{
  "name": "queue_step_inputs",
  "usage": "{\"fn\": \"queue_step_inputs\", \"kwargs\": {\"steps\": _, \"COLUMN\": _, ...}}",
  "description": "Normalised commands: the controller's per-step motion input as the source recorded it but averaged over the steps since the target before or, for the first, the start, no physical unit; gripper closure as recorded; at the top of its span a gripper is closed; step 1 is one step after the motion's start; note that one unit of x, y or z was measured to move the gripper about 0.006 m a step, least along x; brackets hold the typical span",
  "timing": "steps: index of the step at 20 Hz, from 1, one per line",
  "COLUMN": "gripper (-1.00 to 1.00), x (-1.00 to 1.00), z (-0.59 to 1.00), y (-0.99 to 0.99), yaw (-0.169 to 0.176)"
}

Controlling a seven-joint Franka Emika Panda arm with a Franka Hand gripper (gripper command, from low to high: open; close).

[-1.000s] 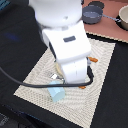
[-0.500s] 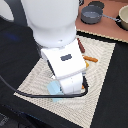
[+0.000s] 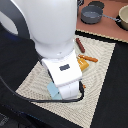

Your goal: Interact with the objects in diverse but meaningful ways.

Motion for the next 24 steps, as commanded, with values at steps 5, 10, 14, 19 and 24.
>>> {"fn": "queue_step_inputs", "kwargs": {"steps": 5, "gripper": -1.00, "x": 0.02, "z": -0.31, "y": -0.17, "yaw": 0.000}}
{"fn": "queue_step_inputs", "kwargs": {"steps": 10, "gripper": 1.00, "x": 0.07, "z": -0.27, "y": -0.09, "yaw": 0.000}}
{"fn": "queue_step_inputs", "kwargs": {"steps": 14, "gripper": 1.00, "x": 0.19, "z": -0.21, "y": -0.08, "yaw": 0.000}}
{"fn": "queue_step_inputs", "kwargs": {"steps": 19, "gripper": 1.00, "x": 0.18, "z": -0.19, "y": -0.08, "yaw": 0.000}}
{"fn": "queue_step_inputs", "kwargs": {"steps": 24, "gripper": 1.00, "x": 0.20, "z": -0.08, "y": -0.08, "yaw": 0.000}}
